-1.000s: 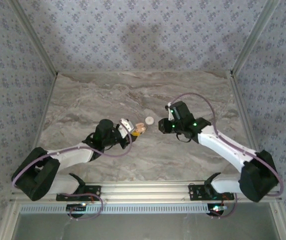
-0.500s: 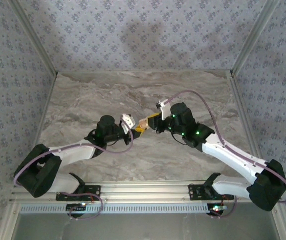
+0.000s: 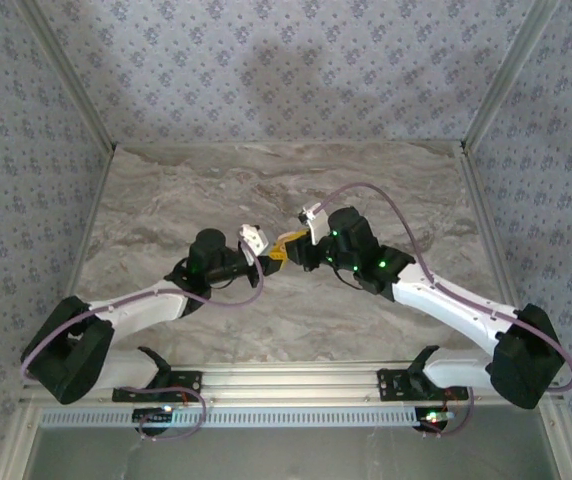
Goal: Insert wireless bluetooth earbuds into charging case
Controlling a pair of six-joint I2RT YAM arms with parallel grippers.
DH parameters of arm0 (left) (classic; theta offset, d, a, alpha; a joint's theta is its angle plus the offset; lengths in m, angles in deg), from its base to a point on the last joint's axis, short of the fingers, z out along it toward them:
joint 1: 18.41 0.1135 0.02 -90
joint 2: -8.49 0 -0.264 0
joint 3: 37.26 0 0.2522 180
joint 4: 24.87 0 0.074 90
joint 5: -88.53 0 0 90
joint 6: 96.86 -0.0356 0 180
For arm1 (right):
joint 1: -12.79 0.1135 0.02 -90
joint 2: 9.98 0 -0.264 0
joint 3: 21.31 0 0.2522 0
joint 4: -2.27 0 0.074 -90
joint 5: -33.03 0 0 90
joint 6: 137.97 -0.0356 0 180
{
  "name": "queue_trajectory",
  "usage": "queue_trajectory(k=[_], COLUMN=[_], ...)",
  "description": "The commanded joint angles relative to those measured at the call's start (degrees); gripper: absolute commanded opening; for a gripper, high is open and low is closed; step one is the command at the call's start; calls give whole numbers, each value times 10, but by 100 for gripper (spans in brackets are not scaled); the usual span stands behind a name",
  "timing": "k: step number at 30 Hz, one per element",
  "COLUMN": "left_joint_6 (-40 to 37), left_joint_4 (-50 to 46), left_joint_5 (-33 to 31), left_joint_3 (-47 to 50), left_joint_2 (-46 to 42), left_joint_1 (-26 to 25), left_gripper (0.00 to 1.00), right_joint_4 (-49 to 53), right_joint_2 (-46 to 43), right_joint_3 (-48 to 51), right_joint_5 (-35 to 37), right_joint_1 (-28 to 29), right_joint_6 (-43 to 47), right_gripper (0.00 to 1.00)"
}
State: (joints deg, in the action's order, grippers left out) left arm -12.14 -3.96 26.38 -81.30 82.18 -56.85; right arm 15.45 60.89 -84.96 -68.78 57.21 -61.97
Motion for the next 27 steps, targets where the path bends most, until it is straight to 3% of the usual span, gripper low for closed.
queue_trajectory(k=[1, 27], left_joint_6=[7, 15], left_joint_4=[12, 13], left_joint_5=[10, 1], left_joint_3=[-20, -29], left_joint_2=[-16, -41], left_joint_1=[-5, -5], left_gripper=[11, 11], right_joint_4=[-17, 35], right_joint_2=[2, -4], right_joint_3=[-20, -6], right_joint_5=[-12, -20], right_joint_1=[5, 9], right_joint_6=[12, 42], right_gripper=[22, 26])
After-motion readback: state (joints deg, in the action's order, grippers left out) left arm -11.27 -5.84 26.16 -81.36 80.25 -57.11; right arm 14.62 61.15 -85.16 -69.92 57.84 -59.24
